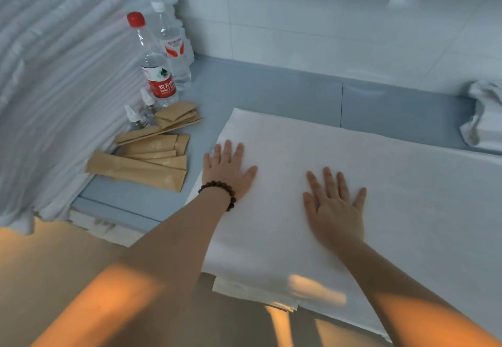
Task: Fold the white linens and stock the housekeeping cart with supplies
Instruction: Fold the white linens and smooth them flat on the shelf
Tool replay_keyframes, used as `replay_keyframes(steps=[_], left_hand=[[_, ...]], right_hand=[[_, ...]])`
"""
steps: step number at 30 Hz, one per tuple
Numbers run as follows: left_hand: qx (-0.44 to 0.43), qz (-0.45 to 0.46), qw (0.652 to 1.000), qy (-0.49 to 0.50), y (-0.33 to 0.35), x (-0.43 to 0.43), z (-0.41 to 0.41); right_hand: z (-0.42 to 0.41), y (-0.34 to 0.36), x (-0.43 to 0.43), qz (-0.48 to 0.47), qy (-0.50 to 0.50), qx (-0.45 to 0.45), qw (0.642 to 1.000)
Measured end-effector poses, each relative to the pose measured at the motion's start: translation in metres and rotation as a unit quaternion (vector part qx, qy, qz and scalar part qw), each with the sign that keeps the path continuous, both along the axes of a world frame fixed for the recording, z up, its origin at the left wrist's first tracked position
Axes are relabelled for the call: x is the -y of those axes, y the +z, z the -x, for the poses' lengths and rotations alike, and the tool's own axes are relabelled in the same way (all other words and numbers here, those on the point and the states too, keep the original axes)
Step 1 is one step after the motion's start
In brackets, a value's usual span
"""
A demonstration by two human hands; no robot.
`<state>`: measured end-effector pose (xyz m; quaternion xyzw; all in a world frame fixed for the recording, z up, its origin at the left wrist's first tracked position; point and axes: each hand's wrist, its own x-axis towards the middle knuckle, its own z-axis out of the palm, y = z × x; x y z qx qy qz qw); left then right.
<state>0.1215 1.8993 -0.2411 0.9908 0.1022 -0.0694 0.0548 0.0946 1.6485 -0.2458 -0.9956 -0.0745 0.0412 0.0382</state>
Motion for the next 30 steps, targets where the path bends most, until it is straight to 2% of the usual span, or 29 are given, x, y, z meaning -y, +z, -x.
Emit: replay_keyframes(steps=[2,6,10,13,18,21,25,30], left_hand=[[0.022,-0.020,0.999,-0.013,-0.001,0.014,-0.001],[0.044,-0.013,0.992,-0.121,-0.009,0.033,0.004],[0.042,-0.012,0.997,-0.062,-0.005,0.004,-0.003],[0.023,-0.013,0.999,-0.022,0.000,0.015,0.008],[0.036,0.056,0.994,-0.085,-0.001,0.108,0.065],[0.028,0.037,0.996,-0.074,-0.001,0.125,0.074],[0.037,0.012,0.997,-0.069,-0.002,0.124,0.073],[0.033,0.009,0.997,-0.072,-0.005,0.124,0.074]], right_hand=[[0.000,0.000,-0.001,0.002,-0.004,0.001,1.000],[-0.001,-0.001,-0.001,0.003,-0.006,0.007,1.000],[-0.002,-0.002,-0.001,0.009,-0.004,0.012,1.000],[-0.002,-0.002,-0.002,0.010,-0.006,0.012,1.000],[-0.001,0.005,-0.007,-0.003,-0.006,-0.011,1.000],[0.001,0.010,-0.001,-0.018,0.006,-0.015,1.000],[0.012,0.012,0.043,-0.011,-0.006,-0.008,1.000],[0.040,0.012,0.145,0.016,-0.129,-0.030,0.991]])
